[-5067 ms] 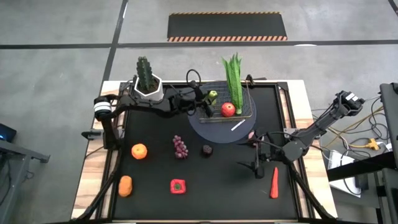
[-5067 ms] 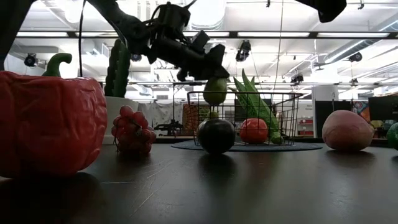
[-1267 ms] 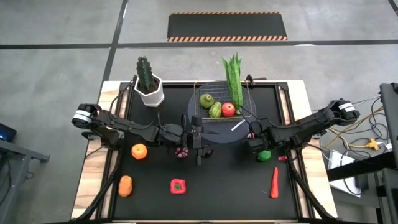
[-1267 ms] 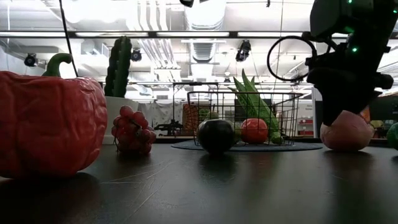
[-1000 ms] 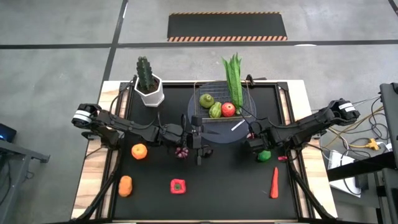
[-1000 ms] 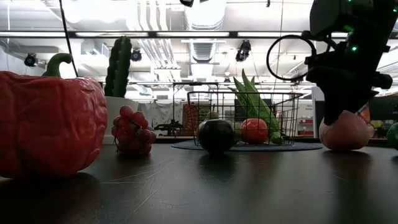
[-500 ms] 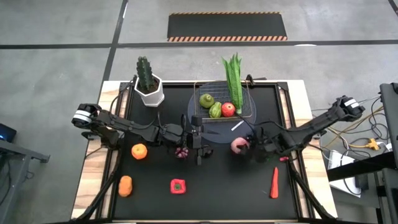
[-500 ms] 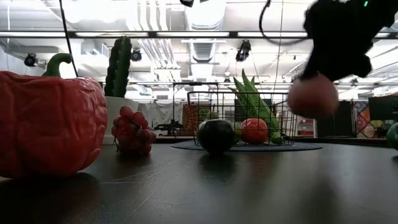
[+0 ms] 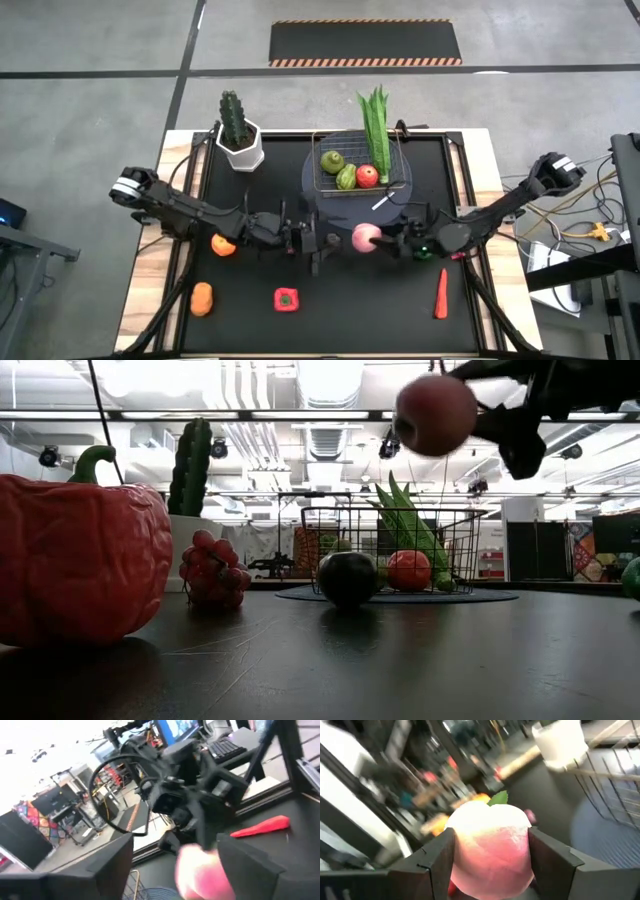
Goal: Build produce basket
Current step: Put the peach into the gold wire basket
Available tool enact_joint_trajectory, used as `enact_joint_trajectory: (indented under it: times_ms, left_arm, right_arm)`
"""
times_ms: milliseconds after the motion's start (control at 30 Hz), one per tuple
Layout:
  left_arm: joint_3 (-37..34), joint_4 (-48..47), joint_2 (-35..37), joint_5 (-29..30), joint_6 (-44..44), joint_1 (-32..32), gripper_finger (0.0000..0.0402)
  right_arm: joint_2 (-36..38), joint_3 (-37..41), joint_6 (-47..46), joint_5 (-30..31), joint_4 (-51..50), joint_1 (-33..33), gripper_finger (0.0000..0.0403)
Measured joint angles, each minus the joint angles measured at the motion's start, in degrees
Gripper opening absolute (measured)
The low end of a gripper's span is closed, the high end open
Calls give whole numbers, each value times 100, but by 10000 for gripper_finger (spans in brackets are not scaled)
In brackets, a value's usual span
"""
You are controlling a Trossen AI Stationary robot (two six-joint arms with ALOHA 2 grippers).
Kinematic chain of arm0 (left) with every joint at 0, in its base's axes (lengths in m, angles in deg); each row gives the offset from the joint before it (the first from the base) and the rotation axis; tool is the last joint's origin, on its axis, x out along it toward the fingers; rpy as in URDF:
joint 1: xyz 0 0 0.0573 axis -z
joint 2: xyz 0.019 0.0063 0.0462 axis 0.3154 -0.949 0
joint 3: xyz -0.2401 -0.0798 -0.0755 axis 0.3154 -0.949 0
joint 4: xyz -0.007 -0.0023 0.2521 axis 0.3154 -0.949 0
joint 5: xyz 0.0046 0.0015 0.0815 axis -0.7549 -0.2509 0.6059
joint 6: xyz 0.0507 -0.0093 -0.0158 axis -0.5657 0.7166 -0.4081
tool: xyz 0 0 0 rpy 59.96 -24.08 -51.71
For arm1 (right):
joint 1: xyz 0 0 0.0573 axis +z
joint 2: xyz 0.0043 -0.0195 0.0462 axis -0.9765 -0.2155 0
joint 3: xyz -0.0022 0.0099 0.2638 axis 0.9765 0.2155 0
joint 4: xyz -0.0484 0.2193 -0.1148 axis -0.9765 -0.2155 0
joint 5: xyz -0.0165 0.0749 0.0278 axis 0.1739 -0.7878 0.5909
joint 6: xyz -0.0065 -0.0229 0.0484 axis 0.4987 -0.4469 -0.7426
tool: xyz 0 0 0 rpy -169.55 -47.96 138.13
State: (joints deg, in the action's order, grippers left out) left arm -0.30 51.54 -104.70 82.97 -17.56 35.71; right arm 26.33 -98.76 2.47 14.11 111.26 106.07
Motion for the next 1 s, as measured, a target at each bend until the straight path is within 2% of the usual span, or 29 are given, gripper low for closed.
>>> enact_joint_trajectory:
  times_ms: [133, 233, 400, 567, 1000]
  left_arm:
    - [-170, -38, -18, 32, -360, 235, 321]
    - [-330, 145, -37, 27, -382, 278, 343]
    - [-461, 755, -205, 11, -136, 169, 349]
    - [-518, 1535, -618, -485, -128, 32, 349]
    - [-506, 3268, -1497, -392, -130, -240, 349]
  right_arm:
    - [-163, 533, 393, 3, 1742, -1, 209]
    - [-255, 734, 521, 3, 2311, -2, 209]
    - [-351, 711, 528, -3, 2386, -2, 209]
    - [-401, 475, 661, -209, 2390, -2, 209]
    - [-401, 230, 819, -455, 2381, -3, 209]
